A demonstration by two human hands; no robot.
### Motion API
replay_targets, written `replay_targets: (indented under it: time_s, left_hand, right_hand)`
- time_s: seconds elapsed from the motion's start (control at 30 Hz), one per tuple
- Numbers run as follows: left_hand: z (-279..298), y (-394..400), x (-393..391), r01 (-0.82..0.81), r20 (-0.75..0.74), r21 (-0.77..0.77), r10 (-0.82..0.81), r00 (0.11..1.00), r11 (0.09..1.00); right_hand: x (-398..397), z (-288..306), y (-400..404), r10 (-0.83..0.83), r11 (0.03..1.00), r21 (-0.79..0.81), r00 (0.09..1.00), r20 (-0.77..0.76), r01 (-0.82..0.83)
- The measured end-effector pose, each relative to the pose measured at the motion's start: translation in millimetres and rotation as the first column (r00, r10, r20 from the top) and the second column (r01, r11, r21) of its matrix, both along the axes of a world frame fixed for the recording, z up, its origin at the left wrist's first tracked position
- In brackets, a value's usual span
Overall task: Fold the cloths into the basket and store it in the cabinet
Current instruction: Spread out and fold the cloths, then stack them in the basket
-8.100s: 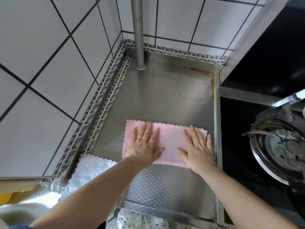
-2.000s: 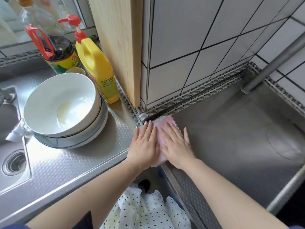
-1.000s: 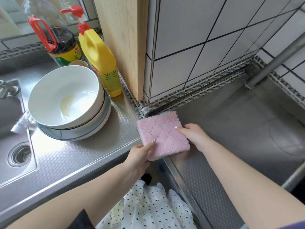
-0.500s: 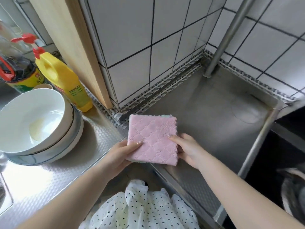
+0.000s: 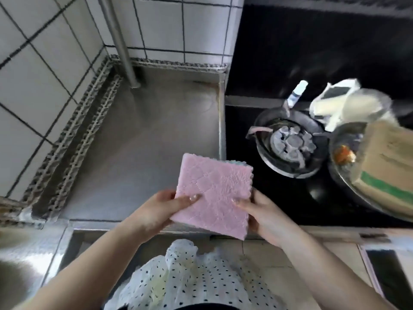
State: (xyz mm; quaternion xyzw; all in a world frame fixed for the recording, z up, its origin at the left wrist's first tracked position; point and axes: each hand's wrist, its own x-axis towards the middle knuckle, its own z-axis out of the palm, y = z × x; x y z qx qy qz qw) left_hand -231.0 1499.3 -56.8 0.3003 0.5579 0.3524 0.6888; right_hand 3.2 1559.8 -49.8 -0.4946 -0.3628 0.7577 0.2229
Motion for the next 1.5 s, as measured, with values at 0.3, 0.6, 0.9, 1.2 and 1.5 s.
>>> replay_targets:
  time_s: [0.3,0.6,0.9,1.2,1.5]
  left_hand:
    - [-5.4,45.0,70.5,0.523,0.009,-0.06,-0.524,0.852,0.85]
    - [-15.9,43.8,183.0,0.788,-0.027,-0.101,-0.794,0.607,0.607]
    - [-15.9,16.6,357.4,0.957,0.011,-0.062,-0.958,0.286,0.284]
    - [-7.3,-34.1,538.7,0.995,-0.007,-0.099,-1.0,0.007,0.007]
    - [-16.1,-69.9,690.7,0.957,-0.024,-0.12,-0.963,-0.267,-0.262]
  right_hand:
    - [66.6,-11.5,-95.8,-0.464,0.886,0.024,0.886,0.012,0.463]
    - [117.2,-26.5,-187.7,-0.844,0.537,-0.052,0.536,-0.033,0.842]
    - [226.6,-38.9,-262.1,-0.979,0.198,-0.069,0.193,-0.07,0.978]
    - [341.5,-33.6,-333.1,-0.989,-0.1,-0.072,-0.107,-0.101,0.992]
    - [420.0,-37.4,-365.4,-0.932,-0.348,-0.027,-0.348,-0.097,0.937]
